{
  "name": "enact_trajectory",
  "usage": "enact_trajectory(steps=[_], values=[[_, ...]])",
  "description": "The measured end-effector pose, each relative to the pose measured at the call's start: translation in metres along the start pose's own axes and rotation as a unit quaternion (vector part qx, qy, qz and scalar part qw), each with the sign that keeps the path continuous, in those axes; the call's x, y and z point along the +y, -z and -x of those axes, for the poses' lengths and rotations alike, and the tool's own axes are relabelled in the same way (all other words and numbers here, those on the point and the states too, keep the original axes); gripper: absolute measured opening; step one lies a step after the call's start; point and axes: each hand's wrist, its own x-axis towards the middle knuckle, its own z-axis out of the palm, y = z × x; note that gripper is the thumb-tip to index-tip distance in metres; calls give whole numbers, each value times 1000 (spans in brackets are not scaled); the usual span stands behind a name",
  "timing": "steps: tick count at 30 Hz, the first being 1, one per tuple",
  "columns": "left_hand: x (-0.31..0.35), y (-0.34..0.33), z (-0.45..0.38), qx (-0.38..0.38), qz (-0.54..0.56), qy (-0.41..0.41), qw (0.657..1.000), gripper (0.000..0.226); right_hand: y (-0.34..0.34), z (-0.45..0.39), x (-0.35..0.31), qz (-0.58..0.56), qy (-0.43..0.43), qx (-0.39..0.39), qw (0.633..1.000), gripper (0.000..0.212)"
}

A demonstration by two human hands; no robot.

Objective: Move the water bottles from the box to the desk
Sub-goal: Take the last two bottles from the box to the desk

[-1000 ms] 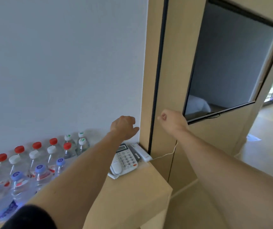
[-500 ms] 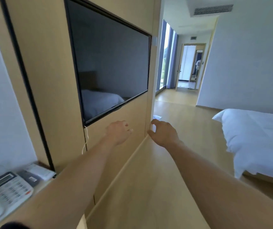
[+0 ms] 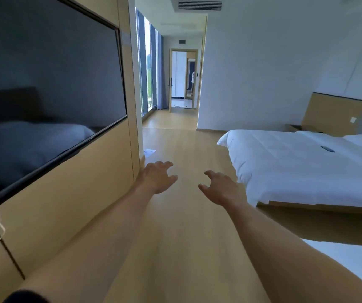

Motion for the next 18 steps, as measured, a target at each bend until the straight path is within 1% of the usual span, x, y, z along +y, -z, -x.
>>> enact_trajectory(steps=[3,8,13,18], values=[[-16,-9,-61,-22,-21,-9,1000,61,-13,-56,0,33,-20,-20,999,58],[-42,-13,-153,-52,-21,-11,998,61,-24,-157,-17,53,-22,-37,998,58],[-53,-23,-234,-64,2,-12,998,59,-38,-233,-20,56,-29,-31,998,56],[-49,-48,-306,-66,3,-24,998,59,-54,-295,-6,63,-50,-26,996,55]])
